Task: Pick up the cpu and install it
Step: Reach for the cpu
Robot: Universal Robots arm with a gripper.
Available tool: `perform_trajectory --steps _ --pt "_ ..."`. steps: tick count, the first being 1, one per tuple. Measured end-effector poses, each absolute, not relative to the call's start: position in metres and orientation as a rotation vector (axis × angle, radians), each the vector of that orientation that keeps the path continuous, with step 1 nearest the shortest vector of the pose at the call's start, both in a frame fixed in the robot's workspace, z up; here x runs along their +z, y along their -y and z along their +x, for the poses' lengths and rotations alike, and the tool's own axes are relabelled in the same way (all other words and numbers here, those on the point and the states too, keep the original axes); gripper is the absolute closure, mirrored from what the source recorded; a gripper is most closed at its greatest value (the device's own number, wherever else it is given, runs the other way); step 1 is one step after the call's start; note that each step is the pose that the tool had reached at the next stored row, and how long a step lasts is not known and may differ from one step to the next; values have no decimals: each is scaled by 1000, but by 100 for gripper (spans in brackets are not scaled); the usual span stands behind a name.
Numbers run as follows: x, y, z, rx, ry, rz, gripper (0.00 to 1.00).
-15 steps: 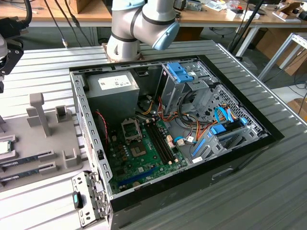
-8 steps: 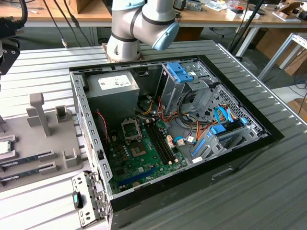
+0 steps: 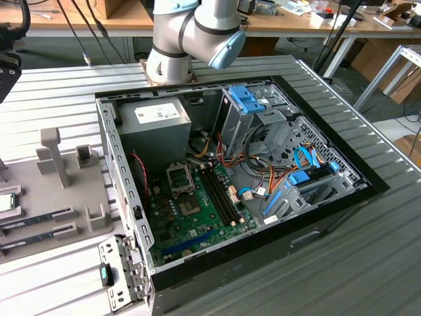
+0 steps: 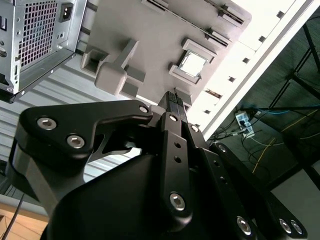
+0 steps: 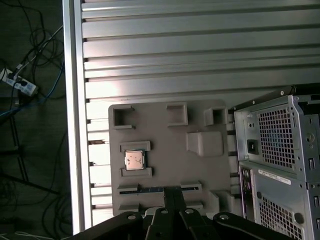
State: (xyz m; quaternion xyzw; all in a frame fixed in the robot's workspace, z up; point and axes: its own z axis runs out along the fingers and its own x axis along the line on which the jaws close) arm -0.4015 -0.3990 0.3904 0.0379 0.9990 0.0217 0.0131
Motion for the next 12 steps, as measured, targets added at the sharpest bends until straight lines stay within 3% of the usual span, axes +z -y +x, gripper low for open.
perform_trajectory --steps 12 --pt "390 399 -409 68 -3112 118 89"
